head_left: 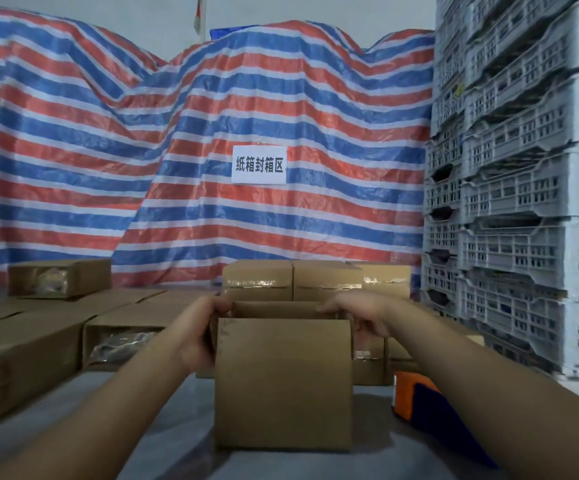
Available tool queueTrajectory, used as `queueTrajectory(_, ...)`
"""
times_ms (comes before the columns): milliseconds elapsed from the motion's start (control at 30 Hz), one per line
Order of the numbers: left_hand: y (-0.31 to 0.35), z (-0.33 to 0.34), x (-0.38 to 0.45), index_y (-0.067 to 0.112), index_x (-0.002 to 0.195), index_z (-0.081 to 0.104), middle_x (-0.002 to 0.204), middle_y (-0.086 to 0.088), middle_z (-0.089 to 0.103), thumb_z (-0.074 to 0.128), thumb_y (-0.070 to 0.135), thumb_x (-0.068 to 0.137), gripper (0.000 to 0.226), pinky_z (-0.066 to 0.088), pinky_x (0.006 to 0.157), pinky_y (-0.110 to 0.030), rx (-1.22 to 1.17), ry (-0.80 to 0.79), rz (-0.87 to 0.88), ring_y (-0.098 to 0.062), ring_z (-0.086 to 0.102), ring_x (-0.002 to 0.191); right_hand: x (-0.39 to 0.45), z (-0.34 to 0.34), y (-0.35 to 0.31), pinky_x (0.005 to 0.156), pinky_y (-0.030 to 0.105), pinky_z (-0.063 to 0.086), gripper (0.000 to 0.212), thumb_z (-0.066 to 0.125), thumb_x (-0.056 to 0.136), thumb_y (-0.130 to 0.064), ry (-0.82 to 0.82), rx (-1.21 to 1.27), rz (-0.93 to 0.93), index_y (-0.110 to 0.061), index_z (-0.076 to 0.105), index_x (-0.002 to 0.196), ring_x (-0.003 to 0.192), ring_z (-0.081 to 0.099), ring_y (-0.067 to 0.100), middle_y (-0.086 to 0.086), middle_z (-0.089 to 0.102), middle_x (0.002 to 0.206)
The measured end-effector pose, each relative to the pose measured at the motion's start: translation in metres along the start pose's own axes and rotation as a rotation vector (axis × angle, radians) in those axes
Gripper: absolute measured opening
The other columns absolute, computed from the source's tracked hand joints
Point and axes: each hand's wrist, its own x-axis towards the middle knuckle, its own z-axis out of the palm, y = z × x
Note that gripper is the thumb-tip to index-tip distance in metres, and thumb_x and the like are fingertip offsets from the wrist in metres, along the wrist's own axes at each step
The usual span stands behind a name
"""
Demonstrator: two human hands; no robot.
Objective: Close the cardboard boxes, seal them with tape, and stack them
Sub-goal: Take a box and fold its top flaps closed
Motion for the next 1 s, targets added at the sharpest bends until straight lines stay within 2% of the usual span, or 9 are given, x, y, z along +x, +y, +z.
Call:
queueTrajectory(67, -0.004, -0.002, 0.006, 0.006, 0.082, 0.068, 0.071, -0.013, 0.069, 0.049, 0.024, 0.090, 0.027, 0.052, 0.058, -0.032, -0.041, -0.031, 0.037, -0.025, 0.067, 0.056, -0.001, 0.007, 0.008, 0.050, 0.024, 0.054, 0.035, 0.055, 0.098, -0.049, 0.089, 0.176, -0.043, -0.016, 0.064, 0.103, 0.058, 0.072, 0.015, 0.002, 0.075, 0.069)
queueTrajectory(133, -0.008, -0.002, 0.011, 0.011, 0.085, 0.069, 0.079, -0.011, 0.069, 0.057, 0.032, 0.084, 0.024, 0.054, 0.062, -0.032, -0.067, -0.051, 0.086, -0.026, 0.068, 0.065, -0.004, 0.018, 0.018, 0.052, 0.026, 0.053, 0.044, 0.050, 0.097, -0.056, 0.138, 0.400, -0.086, -0.015, 0.066, 0.096, 0.058, 0.072, 0.018, 0.005, 0.075, 0.072)
queueTrajectory(267, -0.023, -0.003, 0.020, 0.016, 0.081, 0.080, 0.087, -0.011, 0.074, 0.050, 0.050, 0.093, 0.047, 0.055, 0.064, -0.032, -0.104, -0.046, 0.238, -0.025, 0.072, 0.075, -0.006, 0.041, 0.039, 0.074, 0.037, 0.052, 0.061, 0.047, 0.092, -0.067, 0.191, 0.743, -0.114, -0.013, 0.075, 0.099, 0.075, 0.076, 0.026, 0.015, 0.077, 0.091)
queueTrajectory(333, -0.037, -0.002, 0.024, 0.017, 0.082, 0.081, 0.092, -0.014, 0.075, 0.041, 0.053, 0.098, 0.056, 0.054, 0.065, -0.033, -0.110, -0.016, 0.302, -0.026, 0.074, 0.079, -0.002, 0.051, 0.047, 0.077, 0.040, 0.052, 0.067, 0.046, 0.092, -0.069, 0.234, 0.824, -0.108, -0.012, 0.080, 0.088, 0.076, 0.076, 0.030, 0.018, 0.077, 0.093)
queueTrajectory(467, -0.052, -0.001, 0.028, 0.013, 0.090, 0.078, 0.099, -0.019, 0.074, 0.036, 0.051, 0.100, 0.057, 0.056, 0.064, -0.034, -0.062, 0.028, 0.377, -0.029, 0.073, 0.085, 0.004, 0.062, 0.059, 0.064, 0.035, 0.050, 0.064, 0.043, 0.096, -0.059, 0.249, 0.887, -0.148, -0.008, 0.078, 0.078, 0.058, 0.072, 0.025, 0.013, 0.075, 0.072)
queueTrajectory(533, -0.054, -0.001, 0.031, 0.015, 0.084, 0.079, 0.096, -0.019, 0.074, 0.038, 0.046, 0.100, 0.054, 0.056, 0.065, -0.034, -0.030, 0.041, 0.407, -0.027, 0.073, 0.082, 0.006, 0.064, 0.063, 0.057, 0.032, 0.048, 0.064, 0.043, 0.098, -0.054, 0.257, 0.889, -0.149, -0.008, 0.076, 0.068, 0.051, 0.069, 0.023, 0.011, 0.072, 0.064)
queueTrajectory(667, -0.055, -0.004, 0.030, 0.019, 0.070, 0.079, 0.081, -0.013, 0.075, 0.042, 0.043, 0.099, 0.053, 0.055, 0.052, -0.027, -0.072, 0.003, 0.412, -0.022, 0.073, 0.069, 0.006, 0.062, 0.064, 0.060, 0.034, 0.048, 0.072, 0.040, 0.099, -0.054, 0.263, 0.864, -0.156, -0.011, 0.077, 0.055, 0.053, 0.070, 0.023, 0.011, 0.072, 0.065)
queueTrajectory(800, -0.057, -0.006, 0.025, 0.019, 0.074, 0.080, 0.083, -0.011, 0.075, 0.047, 0.044, 0.094, 0.046, 0.056, 0.052, -0.027, -0.081, -0.054, 0.409, -0.021, 0.073, 0.070, 0.001, 0.063, 0.063, 0.056, 0.031, 0.052, 0.071, 0.039, 0.098, -0.058, 0.251, 0.846, -0.157, -0.014, 0.079, 0.059, 0.058, 0.072, 0.023, 0.011, 0.074, 0.070)
queueTrajectory(1000, -0.057, -0.007, 0.015, 0.020, 0.078, 0.080, 0.084, -0.010, 0.075, 0.056, 0.049, 0.078, 0.038, 0.056, 0.056, -0.030, -0.098, -0.130, 0.394, -0.021, 0.073, 0.074, -0.003, 0.064, 0.062, 0.055, 0.029, 0.052, 0.072, 0.039, 0.097, -0.058, 0.235, 0.837, -0.167, -0.015, 0.077, 0.055, 0.055, 0.070, 0.021, 0.007, 0.071, 0.065)
